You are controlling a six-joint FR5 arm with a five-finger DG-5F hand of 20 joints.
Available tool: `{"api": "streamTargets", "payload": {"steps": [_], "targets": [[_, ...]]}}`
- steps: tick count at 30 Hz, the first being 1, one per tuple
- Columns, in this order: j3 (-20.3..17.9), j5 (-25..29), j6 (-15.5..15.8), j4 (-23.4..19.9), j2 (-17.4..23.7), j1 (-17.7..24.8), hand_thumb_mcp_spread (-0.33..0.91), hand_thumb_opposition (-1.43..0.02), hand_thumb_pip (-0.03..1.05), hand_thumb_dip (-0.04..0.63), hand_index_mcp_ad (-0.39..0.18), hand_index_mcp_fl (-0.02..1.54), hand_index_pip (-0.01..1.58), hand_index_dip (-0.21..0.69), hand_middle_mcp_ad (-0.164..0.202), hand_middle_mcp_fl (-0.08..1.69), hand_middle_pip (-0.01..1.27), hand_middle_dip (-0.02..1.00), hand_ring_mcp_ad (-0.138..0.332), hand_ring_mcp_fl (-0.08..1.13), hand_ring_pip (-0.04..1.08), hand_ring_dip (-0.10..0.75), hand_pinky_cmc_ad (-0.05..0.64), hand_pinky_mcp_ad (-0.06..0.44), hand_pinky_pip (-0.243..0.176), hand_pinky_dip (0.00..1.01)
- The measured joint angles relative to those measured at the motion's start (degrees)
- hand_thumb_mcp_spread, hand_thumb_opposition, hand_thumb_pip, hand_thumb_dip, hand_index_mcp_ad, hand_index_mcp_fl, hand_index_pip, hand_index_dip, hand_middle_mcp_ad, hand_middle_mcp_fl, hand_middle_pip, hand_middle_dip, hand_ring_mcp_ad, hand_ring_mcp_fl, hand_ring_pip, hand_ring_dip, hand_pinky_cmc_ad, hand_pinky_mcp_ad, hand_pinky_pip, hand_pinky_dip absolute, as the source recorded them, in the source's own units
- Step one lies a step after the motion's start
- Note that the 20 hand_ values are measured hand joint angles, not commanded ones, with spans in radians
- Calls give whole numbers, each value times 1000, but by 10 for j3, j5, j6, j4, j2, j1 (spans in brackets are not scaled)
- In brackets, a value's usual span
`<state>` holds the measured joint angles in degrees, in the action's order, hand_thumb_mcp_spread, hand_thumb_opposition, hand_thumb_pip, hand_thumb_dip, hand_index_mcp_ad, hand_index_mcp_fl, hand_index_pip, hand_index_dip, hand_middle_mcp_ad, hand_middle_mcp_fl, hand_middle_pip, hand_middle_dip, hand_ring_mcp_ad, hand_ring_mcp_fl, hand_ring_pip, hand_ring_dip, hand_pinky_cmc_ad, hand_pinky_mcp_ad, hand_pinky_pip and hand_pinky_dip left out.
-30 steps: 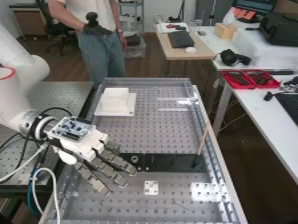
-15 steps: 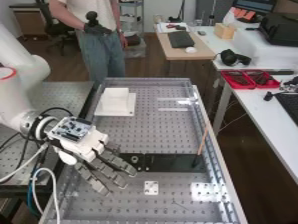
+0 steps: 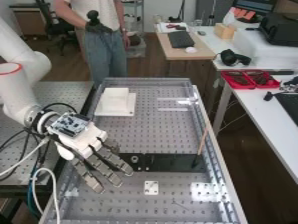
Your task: Grab the larger nut and place it in the white container
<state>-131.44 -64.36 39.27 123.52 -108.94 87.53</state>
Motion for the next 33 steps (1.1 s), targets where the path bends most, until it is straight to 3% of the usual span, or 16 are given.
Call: {"api": "streamTargets", "payload": {"steps": [18,33], "targets": [[7,28,0,0,-8,14,354,-869,721,237,-115,138,1553,169,82,3,127,229,161,0,87,119,365,291,-105,410],[1,49,-6,-6,-11,23,337,-869,764,239,-115,98,1553,169,82,3,127,229,164,0,89,119,365,291,-105,475]]}}
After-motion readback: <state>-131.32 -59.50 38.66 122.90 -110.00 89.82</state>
